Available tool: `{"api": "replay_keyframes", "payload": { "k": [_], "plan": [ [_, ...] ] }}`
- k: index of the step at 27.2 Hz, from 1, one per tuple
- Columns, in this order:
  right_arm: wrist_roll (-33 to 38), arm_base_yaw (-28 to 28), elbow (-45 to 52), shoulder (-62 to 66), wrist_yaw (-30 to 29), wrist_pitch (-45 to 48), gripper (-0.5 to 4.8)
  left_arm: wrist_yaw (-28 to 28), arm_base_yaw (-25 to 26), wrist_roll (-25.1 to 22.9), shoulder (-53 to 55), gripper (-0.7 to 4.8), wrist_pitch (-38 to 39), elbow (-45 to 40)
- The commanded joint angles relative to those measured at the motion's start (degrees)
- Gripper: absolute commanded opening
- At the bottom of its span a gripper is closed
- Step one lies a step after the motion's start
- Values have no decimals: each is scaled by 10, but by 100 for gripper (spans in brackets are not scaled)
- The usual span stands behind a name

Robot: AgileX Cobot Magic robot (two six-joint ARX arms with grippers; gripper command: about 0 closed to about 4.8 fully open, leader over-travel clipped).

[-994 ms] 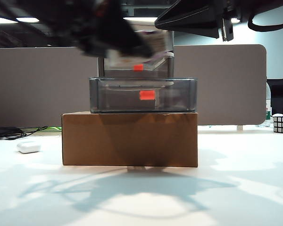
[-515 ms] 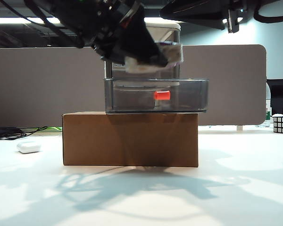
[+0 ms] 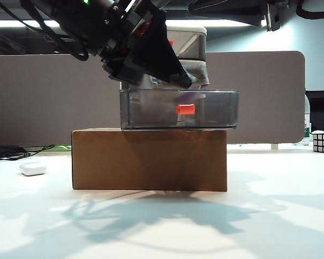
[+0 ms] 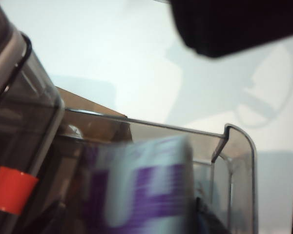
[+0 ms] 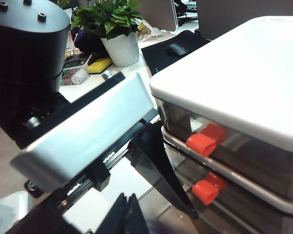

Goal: Open the third layer of the drawer on the table, pick up a pack of napkins on the table and put it in, and finally close the drawer.

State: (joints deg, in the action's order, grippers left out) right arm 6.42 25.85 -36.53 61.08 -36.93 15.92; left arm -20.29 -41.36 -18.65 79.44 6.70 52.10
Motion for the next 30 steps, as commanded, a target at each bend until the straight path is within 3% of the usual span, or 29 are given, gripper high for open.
{"api": "replay_keyframes", "payload": {
  "k": [1,5,7,12,13,14,15,16,20,24,30],
  "plan": [
    [0,0,-2,-3,-1,6,-6,-1,0,-4,-2,350,-3,3],
    [0,0,-2,-3,-1,5,-6,-1,0,-3,-2,350,-2,3],
    [0,0,-2,-3,-1,5,-6,-12,0,19,-10,350,7,5],
    [0,0,-6,-2,0,6,-6,-37,-3,49,-112,327,83,5],
    [0,0,-11,-2,2,6,-6,-66,-3,81,-140,273,122,5],
    [-1,0,-21,0,14,5,-6,-93,-3,109,-162,180,162,5],
    [-3,0,-33,6,20,5,-6,-125,-3,136,-179,49,207,5],
    [-5,0,-52,17,24,4,-6,-149,-3,146,-189,-3,244,5],
    [-7,1,-137,91,23,-13,-6,-129,-40,142,-187,-5,262,-9],
    [-7,2,-235,177,23,-35,-6,-56,-82,142,-151,-5,238,-13],
    [-23,2,-309,245,24,-43,-6,7,-86,144,-66,-5,202,-13]
  ]
}}
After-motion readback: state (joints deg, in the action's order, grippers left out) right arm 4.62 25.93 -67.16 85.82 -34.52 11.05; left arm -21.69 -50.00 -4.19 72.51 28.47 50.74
